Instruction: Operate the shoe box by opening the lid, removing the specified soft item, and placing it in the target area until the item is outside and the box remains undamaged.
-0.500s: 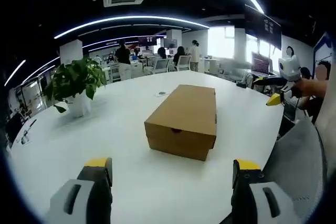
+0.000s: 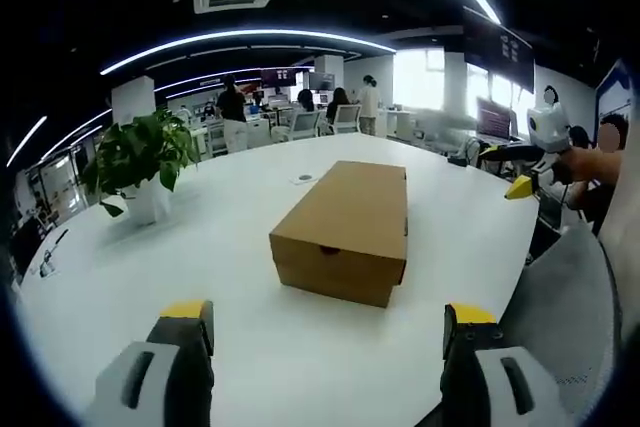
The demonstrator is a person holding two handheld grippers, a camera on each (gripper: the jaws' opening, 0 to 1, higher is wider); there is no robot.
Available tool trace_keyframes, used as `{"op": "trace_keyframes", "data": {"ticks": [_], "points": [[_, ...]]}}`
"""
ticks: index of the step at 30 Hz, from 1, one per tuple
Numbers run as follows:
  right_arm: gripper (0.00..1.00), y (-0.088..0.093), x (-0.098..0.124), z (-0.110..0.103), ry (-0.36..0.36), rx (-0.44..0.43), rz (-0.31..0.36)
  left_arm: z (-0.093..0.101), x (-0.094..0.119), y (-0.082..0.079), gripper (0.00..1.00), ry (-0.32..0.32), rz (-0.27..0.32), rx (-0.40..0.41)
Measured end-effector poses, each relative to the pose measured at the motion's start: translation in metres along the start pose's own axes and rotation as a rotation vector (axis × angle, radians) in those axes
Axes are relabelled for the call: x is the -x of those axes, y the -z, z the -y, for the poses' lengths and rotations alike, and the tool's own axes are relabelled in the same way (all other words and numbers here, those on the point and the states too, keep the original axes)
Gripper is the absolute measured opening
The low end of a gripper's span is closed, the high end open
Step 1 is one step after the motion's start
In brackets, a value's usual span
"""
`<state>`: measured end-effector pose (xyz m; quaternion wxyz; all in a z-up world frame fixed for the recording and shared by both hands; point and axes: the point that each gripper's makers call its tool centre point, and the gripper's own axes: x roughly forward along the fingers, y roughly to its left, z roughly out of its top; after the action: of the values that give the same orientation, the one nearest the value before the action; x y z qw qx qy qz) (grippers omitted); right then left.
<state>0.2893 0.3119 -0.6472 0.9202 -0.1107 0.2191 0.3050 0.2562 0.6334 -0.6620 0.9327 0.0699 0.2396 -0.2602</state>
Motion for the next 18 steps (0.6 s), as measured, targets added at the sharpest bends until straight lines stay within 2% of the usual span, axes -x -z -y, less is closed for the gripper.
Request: {"op": "trace_keyframes", "data": {"ticks": [18], "points": [[0.96, 0.0024, 0.0008, 0.0025, 0.004, -0.018, 0.004, 0.0044, -0.0040, 0.0011, 1.00, 0.000, -0.003, 0.005]]}}
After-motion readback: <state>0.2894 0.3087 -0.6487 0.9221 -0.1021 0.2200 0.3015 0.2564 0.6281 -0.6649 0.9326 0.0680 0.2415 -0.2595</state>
